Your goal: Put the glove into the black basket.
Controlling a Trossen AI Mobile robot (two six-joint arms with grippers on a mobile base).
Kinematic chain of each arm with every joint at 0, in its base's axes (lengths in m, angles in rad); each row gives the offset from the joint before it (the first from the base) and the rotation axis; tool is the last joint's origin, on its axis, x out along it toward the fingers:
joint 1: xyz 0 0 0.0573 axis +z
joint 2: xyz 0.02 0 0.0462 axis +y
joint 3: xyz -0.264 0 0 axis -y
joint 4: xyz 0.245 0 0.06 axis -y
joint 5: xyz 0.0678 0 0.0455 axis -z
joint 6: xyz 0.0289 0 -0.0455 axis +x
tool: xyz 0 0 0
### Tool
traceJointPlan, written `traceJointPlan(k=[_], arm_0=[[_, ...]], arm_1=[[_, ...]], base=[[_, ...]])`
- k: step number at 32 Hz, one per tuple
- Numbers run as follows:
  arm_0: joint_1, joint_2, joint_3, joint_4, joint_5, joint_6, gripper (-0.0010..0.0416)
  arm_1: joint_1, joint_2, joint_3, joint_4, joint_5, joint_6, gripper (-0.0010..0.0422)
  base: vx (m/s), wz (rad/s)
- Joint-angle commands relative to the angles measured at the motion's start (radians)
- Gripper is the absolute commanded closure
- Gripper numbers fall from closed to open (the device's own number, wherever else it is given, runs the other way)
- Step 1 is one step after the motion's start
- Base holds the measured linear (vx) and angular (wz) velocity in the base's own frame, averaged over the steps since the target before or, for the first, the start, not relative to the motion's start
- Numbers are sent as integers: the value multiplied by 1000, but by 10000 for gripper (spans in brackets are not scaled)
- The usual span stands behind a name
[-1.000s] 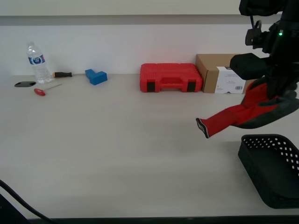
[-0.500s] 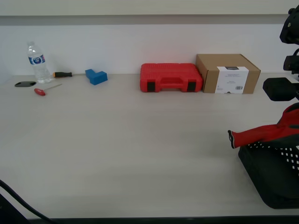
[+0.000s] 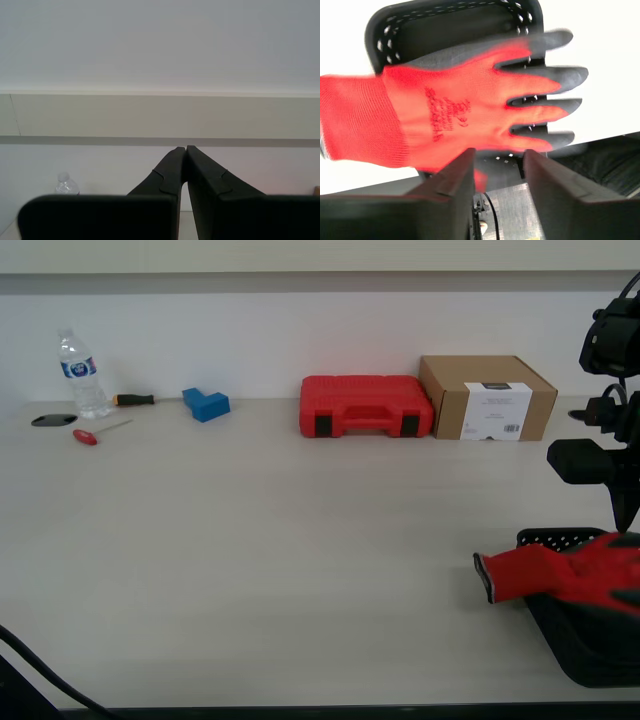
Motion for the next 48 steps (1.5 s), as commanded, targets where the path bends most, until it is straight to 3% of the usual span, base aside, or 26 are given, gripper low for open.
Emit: traceJointPlan(k=[1,7,16,48], arm_0=[[0,-1,0,2,19,1,228],[0,-51,0,97,11,1,211],[0,-265,0,276,24,0,211],[1,-274,-1,281,22,0,211]], arm_1=[[0,0,2,5,0,0,412],[0,0,2,5,0,0,412],[0,0,2,5,0,0,412],[0,0,2,5,0,0,412]], base=[[0,0],[0,0],[0,0],[0,0]])
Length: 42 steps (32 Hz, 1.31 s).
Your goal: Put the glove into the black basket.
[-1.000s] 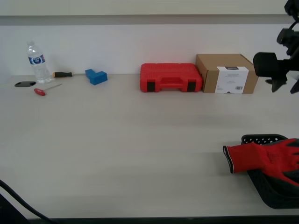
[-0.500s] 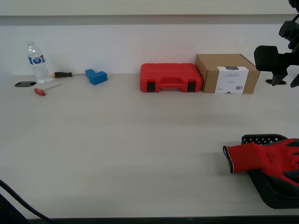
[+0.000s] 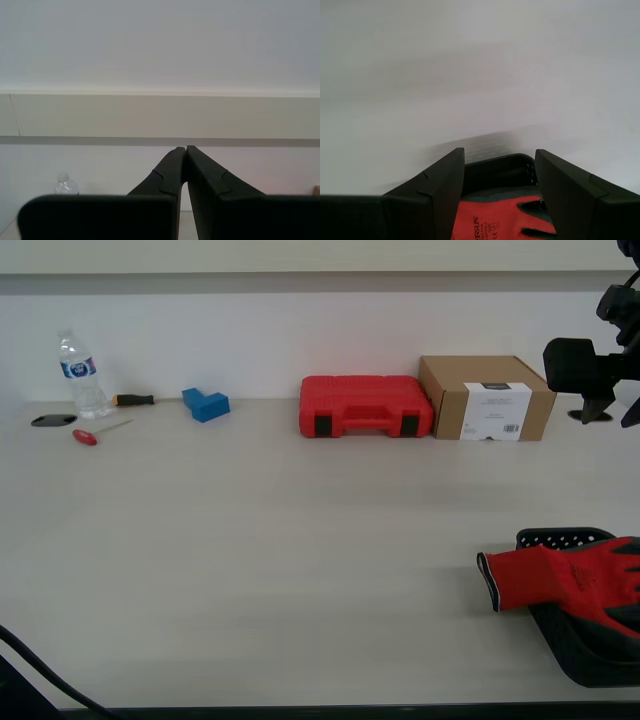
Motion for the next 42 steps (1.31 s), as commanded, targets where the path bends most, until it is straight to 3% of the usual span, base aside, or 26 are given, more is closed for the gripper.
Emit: traceJointPlan(k=[1,42], arm_0=[[0,0,0,2,4,1,211],[0,0,0,4,4,1,211]], arm_1=[[0,0,2,5,0,0,412],[0,0,2,5,0,0,412]], base=[[0,0],[0,0]])
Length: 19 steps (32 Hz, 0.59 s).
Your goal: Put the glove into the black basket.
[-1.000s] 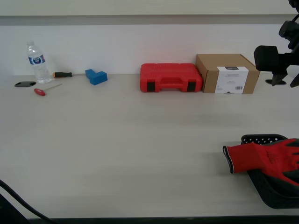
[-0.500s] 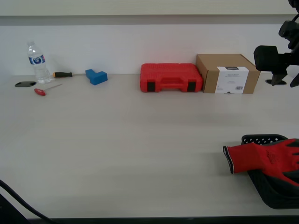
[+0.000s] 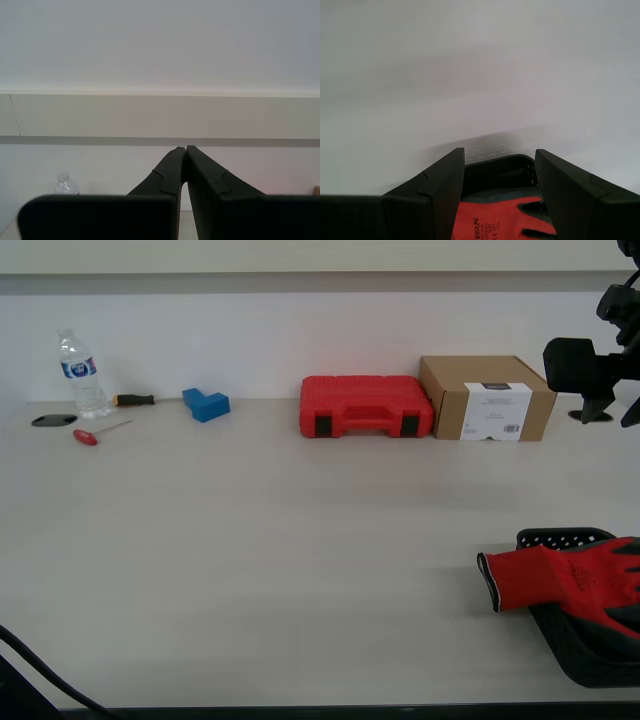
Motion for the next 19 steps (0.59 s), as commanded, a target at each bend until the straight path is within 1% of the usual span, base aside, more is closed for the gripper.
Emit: traceJointPlan(k=[1,19], arm_0=[[0,0,0,2,4,0,211],[0,0,0,2,4,0,211]], arm_1=[[0,0,2,5,0,0,412],[0,0,2,5,0,0,412]], base=[[0,0],[0,0]])
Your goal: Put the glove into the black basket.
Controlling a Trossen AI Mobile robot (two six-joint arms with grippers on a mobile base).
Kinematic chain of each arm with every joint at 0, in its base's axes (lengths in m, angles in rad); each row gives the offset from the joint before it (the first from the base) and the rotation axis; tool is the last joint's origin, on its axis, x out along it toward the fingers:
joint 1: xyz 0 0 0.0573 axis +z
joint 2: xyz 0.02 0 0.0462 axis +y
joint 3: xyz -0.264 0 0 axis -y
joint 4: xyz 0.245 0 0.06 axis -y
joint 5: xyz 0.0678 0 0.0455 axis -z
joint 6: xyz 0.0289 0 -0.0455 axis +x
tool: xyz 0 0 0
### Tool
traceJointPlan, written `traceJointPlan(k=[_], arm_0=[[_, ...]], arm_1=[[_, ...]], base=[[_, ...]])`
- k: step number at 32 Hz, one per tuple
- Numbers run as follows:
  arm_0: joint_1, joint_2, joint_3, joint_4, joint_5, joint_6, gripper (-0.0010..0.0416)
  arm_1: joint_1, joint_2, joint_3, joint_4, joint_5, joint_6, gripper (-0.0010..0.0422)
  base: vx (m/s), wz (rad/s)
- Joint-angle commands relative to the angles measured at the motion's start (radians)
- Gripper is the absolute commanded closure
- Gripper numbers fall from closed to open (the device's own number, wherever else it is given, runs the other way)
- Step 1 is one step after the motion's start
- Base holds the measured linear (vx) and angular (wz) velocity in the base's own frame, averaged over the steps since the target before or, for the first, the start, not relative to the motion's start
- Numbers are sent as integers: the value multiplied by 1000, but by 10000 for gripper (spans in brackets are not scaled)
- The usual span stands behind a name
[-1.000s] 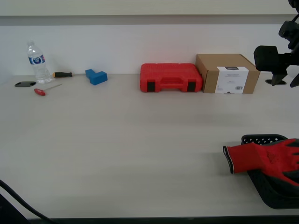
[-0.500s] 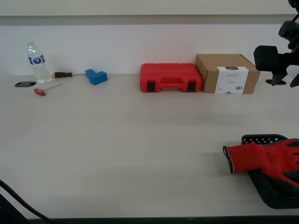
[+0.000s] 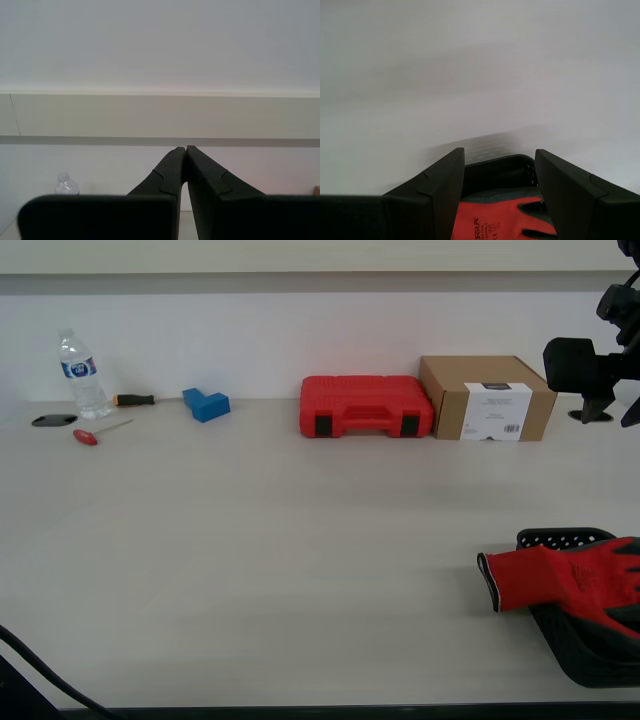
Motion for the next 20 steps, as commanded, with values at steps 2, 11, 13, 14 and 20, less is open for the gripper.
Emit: traceJointPlan(k=[2,11,13,14,20], arm_0=[[0,0,0,2,4,0,211],[0,0,0,2,4,0,211],[0,0,0,2,4,0,211],[0,0,0,2,4,0,211],[0,0,0,2,4,0,211]], arm_1=[[0,0,2,5,0,0,412],[0,0,2,5,0,0,412],[0,0,2,5,0,0,412],[0,0,2,5,0,0,412],[0,0,2,5,0,0,412]], base=[[0,0],[0,0],[0,0],[0,0],[0,0]])
